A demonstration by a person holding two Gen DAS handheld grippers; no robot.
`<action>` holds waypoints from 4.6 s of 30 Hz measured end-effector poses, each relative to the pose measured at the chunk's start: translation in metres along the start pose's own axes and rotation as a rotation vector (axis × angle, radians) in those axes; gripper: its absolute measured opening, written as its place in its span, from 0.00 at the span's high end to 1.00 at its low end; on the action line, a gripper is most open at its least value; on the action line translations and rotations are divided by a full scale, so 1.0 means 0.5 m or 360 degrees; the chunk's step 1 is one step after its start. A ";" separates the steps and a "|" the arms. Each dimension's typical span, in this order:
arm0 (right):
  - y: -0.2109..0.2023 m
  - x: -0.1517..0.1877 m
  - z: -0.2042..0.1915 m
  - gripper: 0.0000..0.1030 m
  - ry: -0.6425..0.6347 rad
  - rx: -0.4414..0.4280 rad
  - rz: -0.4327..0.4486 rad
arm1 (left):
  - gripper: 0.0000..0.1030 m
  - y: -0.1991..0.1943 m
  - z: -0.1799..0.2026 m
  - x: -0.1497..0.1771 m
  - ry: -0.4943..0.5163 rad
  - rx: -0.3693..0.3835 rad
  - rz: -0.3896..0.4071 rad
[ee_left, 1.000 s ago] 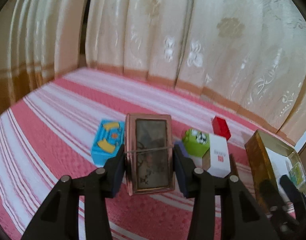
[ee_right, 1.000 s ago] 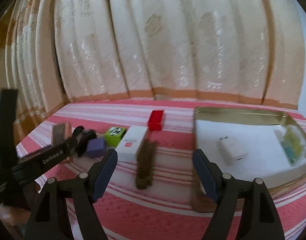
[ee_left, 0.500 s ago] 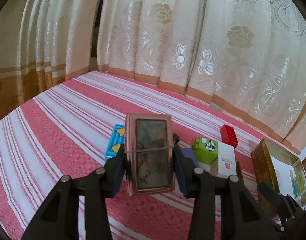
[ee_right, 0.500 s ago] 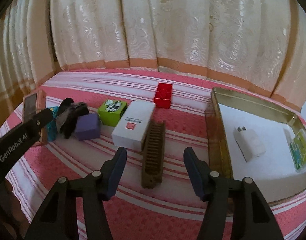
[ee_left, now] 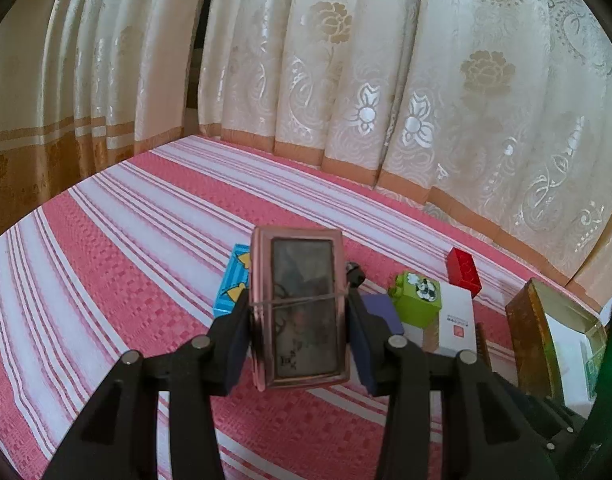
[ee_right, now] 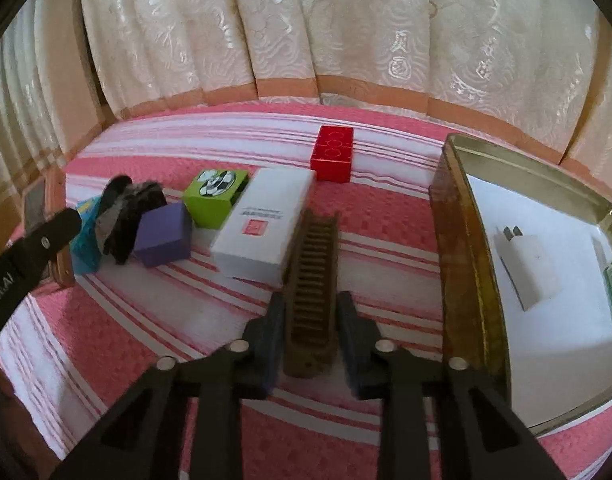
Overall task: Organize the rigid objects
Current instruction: 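Lift the photo frame with the left tool while the right tool grasps the brown comb, then carry the frame and comb into the tin tray and open both tools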
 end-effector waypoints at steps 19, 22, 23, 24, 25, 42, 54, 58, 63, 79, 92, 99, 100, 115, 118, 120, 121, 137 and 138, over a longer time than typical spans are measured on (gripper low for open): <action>-0.148 -0.034 0.032 0.73 0.0062 -0.0212 0.0560 | 0.57 -0.025 0.037 -0.012 0.0073 0.0040 0.0158; -0.159 -0.037 0.048 0.73 0.0044 -0.0161 0.0618 | 0.57 -0.024 0.051 -0.007 0.0133 0.0011 0.0160; -0.165 -0.040 0.049 0.73 0.0041 -0.0150 0.0639 | 0.57 -0.024 0.057 -0.006 0.0155 0.0006 0.0160; -0.172 -0.042 0.053 0.73 0.0035 -0.0137 0.0663 | 0.57 -0.026 0.061 -0.007 0.0161 0.0007 0.0168; -0.178 -0.044 0.056 0.73 0.0026 -0.0120 0.0686 | 0.57 -0.028 0.064 -0.007 0.0164 0.0007 0.0178; -0.234 -0.036 0.153 0.73 0.0006 0.0060 0.0834 | 0.57 -0.047 0.140 0.007 0.0272 0.0012 0.0207; -0.265 -0.035 0.240 0.73 0.0072 0.0162 0.0882 | 0.57 -0.068 0.229 0.021 0.0366 0.0078 0.0242; -0.272 -0.036 0.274 0.73 0.0086 0.0201 0.0889 | 0.57 -0.078 0.269 0.025 0.0394 0.0117 0.0256; -0.282 -0.036 0.322 0.73 0.0112 0.0252 0.0898 | 0.57 -0.086 0.320 0.033 0.0440 0.0162 0.0270; -0.298 -0.043 0.501 0.73 0.0207 0.0441 0.0892 | 0.57 -0.104 0.478 0.056 0.0588 0.0305 0.0297; -0.281 -0.047 0.577 0.73 0.0194 0.0516 0.0817 | 0.57 -0.099 0.591 0.088 0.0672 0.0412 0.0238; -0.250 -0.049 0.569 0.73 0.0140 0.0480 0.0744 | 0.57 -0.093 0.649 0.111 0.0743 0.0452 0.0200; -0.245 -0.048 0.567 0.73 0.0136 0.0475 0.0733 | 0.57 -0.089 0.656 0.115 0.0754 0.0456 0.0183; -0.206 -0.050 0.574 0.73 0.0168 0.0388 0.0611 | 0.57 -0.055 0.686 0.136 0.0804 0.0440 0.0042; -0.205 -0.050 0.573 0.73 0.0168 0.0375 0.0608 | 0.57 -0.048 0.684 0.138 0.0799 0.0430 0.0015; -0.204 -0.050 0.573 0.73 0.0171 0.0364 0.0608 | 0.57 -0.045 0.683 0.139 0.0798 0.0428 0.0005; -0.204 -0.050 0.573 0.73 0.0171 0.0358 0.0608 | 0.57 -0.044 0.682 0.140 0.0798 0.0427 0.0000; -0.263 -0.054 0.604 0.11 0.0348 0.0427 0.0861 | 0.00 -0.074 0.641 0.116 0.0643 0.0449 0.0150; -0.263 -0.055 0.609 0.11 0.0356 0.0439 0.0864 | 0.00 -0.079 0.644 0.117 0.0653 0.0456 0.0169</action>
Point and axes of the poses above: each gripper's, at about its wrist camera, not at the fingertips, and y roughly the way its jaws point, z to its right, x to its underside, the point moved 8 cm from there along y, roughly the way its jaws point, and after that the axes turned 4 degrees about y, right-handed, at the moved point
